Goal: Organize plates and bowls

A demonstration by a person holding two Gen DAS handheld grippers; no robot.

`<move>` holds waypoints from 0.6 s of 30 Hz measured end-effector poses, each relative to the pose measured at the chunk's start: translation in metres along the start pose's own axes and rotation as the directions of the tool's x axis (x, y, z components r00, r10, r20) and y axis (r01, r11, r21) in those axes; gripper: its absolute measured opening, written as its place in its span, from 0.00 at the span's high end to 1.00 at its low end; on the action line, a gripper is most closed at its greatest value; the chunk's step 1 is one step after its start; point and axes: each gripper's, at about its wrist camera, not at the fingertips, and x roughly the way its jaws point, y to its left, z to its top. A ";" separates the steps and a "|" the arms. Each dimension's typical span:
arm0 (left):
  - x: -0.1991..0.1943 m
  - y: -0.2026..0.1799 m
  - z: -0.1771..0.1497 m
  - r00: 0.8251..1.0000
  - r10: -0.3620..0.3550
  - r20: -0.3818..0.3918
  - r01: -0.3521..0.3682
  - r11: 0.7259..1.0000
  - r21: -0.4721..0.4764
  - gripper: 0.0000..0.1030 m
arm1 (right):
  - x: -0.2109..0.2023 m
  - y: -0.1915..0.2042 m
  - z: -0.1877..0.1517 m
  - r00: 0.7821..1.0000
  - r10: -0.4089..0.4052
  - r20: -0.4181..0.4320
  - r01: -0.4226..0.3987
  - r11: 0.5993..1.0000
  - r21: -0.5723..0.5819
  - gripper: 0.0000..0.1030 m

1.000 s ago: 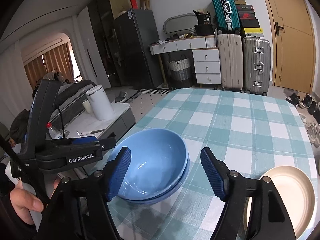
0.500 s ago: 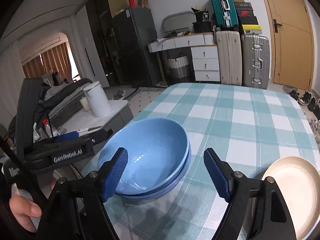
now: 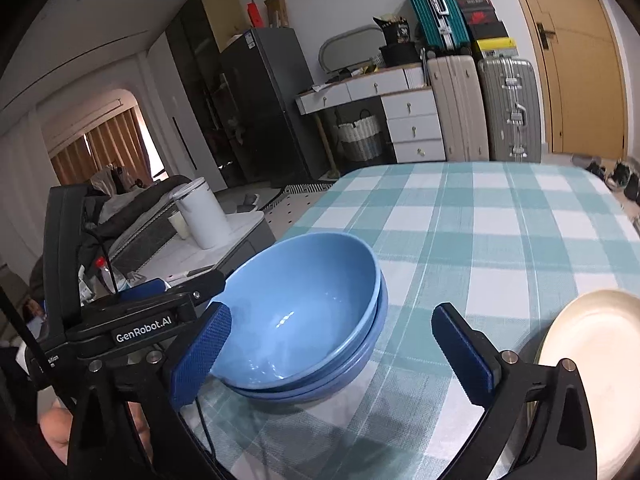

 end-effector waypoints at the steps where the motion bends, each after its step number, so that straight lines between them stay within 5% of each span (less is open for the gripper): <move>1: 0.001 0.001 0.001 1.000 -0.005 -0.001 0.005 1.000 -0.003 0.05 | 0.000 -0.001 0.000 1.000 -0.002 0.003 0.002 1.000 0.002 0.01; 10: 0.011 0.004 0.004 0.999 0.002 -0.034 -0.002 1.000 -0.012 0.05 | 0.014 -0.021 0.003 0.999 -0.024 -0.046 0.028 0.995 0.100 0.01; 18: 0.038 0.007 0.006 0.990 -0.001 -0.139 0.000 1.000 -0.006 0.05 | 0.038 -0.043 0.018 0.991 -0.040 -0.131 0.071 0.968 0.241 0.01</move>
